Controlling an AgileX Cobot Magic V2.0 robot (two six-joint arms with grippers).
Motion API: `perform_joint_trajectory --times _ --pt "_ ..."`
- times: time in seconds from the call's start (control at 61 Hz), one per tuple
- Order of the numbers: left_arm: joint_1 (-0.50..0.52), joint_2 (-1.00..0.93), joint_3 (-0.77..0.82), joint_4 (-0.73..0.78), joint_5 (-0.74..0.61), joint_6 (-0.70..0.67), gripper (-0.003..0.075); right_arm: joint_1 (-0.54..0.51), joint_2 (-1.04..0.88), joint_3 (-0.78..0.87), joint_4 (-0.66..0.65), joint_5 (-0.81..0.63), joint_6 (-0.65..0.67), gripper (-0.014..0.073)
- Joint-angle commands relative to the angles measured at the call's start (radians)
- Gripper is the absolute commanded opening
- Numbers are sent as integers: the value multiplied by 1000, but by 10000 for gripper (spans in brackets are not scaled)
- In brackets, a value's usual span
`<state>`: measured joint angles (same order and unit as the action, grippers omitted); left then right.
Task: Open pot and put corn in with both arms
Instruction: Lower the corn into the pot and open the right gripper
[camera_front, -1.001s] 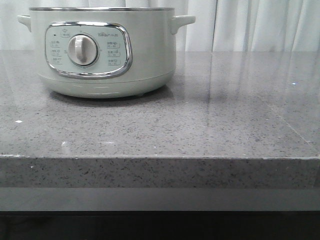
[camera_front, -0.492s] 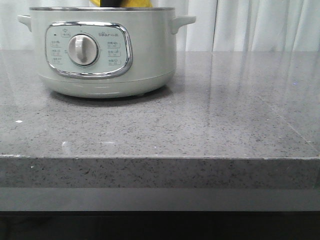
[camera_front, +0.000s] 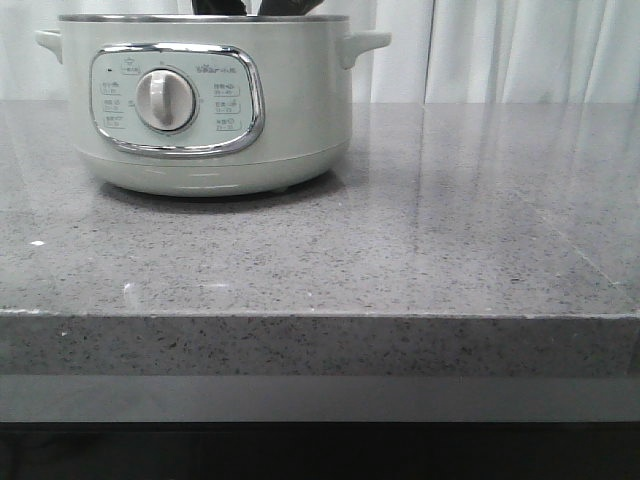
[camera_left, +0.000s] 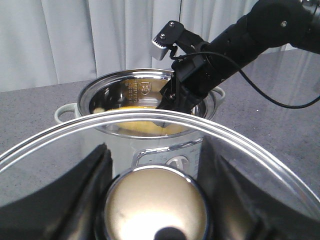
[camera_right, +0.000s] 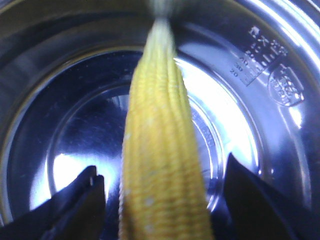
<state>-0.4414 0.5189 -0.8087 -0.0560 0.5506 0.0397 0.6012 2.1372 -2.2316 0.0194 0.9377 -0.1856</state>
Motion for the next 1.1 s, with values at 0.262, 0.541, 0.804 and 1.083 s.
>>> perform_joint_trajectory --times 0.262,0.541,0.804,1.083 --pt "1 -1 -40 -7 -146 -1 240 -2 -178 -33 -11 47 -3 542" --pt "1 -1 -40 -7 -146 -1 240 -5 -367 10 -7 107 98 542" --pt "1 -1 -40 -7 -146 -1 240 -5 -656 391 62 -114 99 542" --pt "1 -1 -40 -7 -146 -1 240 -5 -924 780 80 -324 99 542"
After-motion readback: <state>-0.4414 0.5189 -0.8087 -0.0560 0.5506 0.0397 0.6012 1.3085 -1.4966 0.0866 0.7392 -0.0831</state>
